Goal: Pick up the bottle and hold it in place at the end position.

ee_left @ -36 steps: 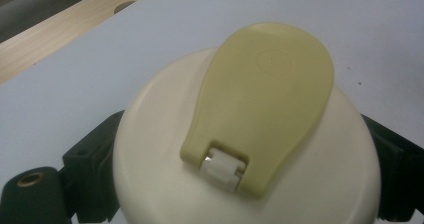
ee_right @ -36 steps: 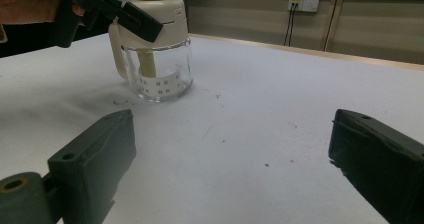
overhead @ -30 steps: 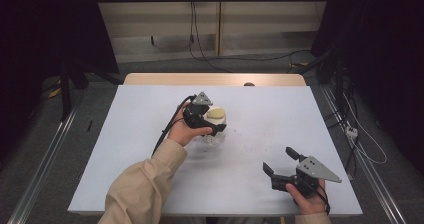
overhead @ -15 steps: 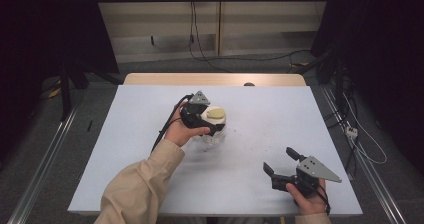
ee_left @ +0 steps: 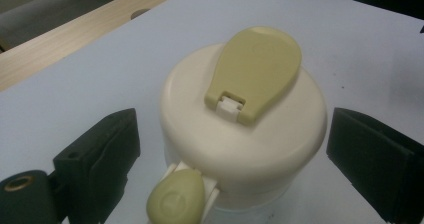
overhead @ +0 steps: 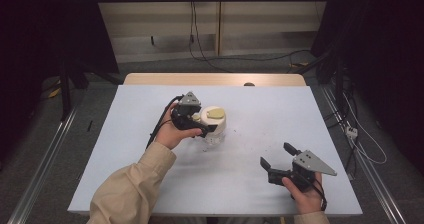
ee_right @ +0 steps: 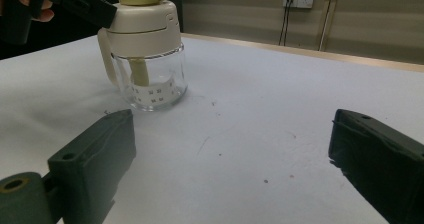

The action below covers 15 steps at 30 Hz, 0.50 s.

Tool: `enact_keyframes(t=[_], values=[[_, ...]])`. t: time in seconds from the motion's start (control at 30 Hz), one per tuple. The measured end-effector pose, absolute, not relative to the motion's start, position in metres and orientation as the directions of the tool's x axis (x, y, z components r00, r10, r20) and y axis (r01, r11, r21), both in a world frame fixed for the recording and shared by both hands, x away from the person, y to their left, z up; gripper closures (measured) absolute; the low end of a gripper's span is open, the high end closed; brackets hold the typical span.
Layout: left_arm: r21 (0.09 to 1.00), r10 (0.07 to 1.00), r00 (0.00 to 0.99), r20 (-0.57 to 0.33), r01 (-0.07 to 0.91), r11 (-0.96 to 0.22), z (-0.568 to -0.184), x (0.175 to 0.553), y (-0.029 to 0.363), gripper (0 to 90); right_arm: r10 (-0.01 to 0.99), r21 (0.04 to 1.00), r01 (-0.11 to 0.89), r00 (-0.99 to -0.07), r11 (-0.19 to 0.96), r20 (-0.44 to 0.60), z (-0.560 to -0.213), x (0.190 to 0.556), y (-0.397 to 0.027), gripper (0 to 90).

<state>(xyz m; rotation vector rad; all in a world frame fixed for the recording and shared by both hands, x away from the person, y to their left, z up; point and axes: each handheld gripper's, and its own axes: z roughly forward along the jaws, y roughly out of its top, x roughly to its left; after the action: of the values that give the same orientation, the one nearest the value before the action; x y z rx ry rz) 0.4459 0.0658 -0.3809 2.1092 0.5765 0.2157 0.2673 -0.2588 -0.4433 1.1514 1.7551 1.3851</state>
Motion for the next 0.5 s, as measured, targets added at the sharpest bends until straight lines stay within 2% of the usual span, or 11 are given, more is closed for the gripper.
enact_keyframes(t=[0.5], values=[[0.816, 0.488, 0.869, -0.079, 0.338, -0.469, -0.39, 0.441, 0.08, 6.8, 0.894, 0.958, 0.273, -0.445, 0.085, 0.048, -0.435, 0.288, -0.239, 5.7]])
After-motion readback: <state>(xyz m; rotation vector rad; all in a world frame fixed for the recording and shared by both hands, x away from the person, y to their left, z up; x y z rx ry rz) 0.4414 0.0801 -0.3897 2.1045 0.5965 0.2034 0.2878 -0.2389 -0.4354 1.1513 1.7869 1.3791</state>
